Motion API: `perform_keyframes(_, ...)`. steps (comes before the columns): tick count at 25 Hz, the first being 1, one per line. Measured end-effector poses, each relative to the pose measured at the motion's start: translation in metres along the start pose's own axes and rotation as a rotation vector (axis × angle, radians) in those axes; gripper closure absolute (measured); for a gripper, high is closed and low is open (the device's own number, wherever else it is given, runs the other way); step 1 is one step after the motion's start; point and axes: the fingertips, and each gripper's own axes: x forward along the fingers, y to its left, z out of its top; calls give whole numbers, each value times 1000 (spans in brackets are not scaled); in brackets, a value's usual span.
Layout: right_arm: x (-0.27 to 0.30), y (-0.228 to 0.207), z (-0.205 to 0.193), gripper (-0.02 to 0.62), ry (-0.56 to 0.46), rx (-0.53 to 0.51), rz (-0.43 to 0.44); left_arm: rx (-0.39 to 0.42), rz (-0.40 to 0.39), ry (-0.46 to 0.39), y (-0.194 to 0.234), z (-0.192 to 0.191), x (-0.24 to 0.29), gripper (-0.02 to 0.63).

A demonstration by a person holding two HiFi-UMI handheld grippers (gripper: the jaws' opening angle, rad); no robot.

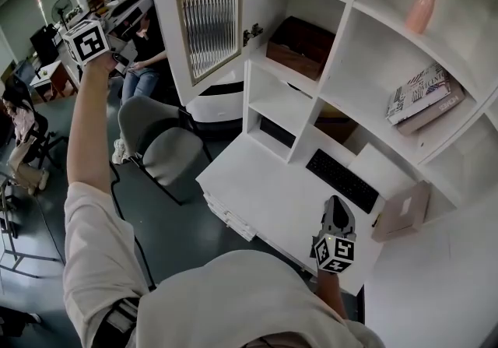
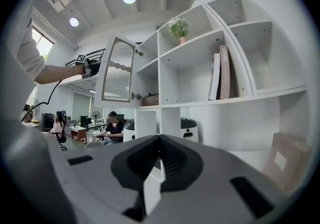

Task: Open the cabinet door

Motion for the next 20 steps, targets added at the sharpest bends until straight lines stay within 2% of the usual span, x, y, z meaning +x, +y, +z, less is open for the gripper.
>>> perform_keyframes(4,2,3,-1,592,0,-1,20,28,87,-1,2,-2,-10,424)
perform_keyframes(8,5,6,1,592,-4,-4,41,48,133,8,0,-3,-17,389)
perform_keyframes(15,10,16,3,592,-10,-6,81,92,266,-23,-4,4,-38,370)
perform_keyframes(20,11,23,6,592,-18,-18,108,112,321,-22,-20,-3,-51,367)
